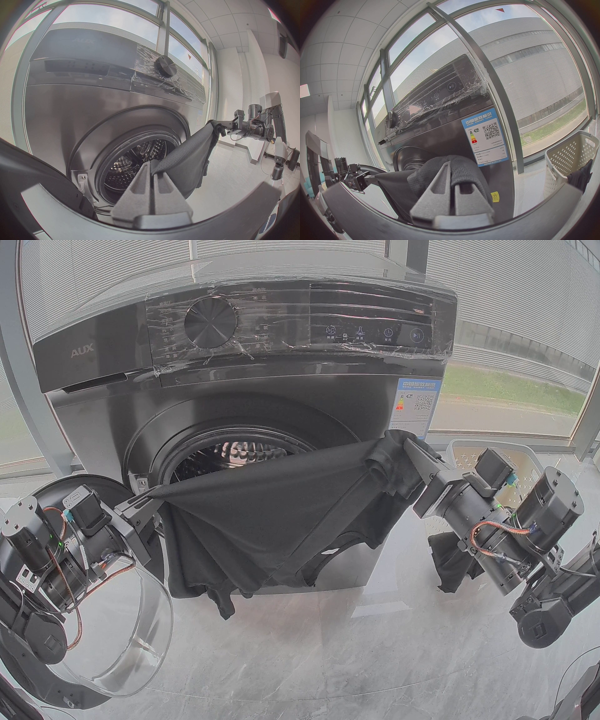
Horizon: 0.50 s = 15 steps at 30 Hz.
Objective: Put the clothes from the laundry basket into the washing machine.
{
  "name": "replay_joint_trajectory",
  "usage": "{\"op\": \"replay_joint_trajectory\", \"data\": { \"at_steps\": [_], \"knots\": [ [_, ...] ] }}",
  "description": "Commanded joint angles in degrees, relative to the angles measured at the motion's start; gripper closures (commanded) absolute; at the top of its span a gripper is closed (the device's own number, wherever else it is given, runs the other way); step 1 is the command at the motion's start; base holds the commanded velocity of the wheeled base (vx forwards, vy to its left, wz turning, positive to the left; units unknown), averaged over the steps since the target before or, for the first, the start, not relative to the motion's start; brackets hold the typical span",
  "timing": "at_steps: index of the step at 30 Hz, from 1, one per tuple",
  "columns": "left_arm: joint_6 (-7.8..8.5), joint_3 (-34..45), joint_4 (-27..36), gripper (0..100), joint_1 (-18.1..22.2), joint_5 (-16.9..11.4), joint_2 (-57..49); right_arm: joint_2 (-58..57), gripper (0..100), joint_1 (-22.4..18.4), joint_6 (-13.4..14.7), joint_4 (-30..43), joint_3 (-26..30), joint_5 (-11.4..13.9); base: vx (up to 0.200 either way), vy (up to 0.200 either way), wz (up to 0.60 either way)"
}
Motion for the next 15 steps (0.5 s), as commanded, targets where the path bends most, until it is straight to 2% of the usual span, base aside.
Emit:
{"op": "replay_joint_trajectory", "data": {
  "at_steps": [1, 11, 12, 15],
  "knots": [
    [0.15, 0.2, -0.3, 100, 0.3, -0.1, 0.2, 0.0, 100, -0.3, 0.0, 0.0, -0.4, 0.0, 0.0, 0.0, 0.0],
    [0.42, 0.6, -0.3, 100, 0.3, -0.1, 0.5, 0.0, 100, 0.5, 0.1, 0.0, -0.3, 0.0, 0.0, 0.0, 0.0],
    [0.42, 0.6, -0.3, 0, 0.3, -0.1, 0.6, 0.0, 100, 0.5, 0.0, 0.0, -0.3, 0.0, 0.0, 0.0, 0.0],
    [-0.02, 0.6, -0.3, 0, 0.3, 0.0, 0.8, 0.0, 100, 0.9, 0.0, 0.0, -0.4, 0.0, 0.0, 0.0, 0.0]
  ]
}}
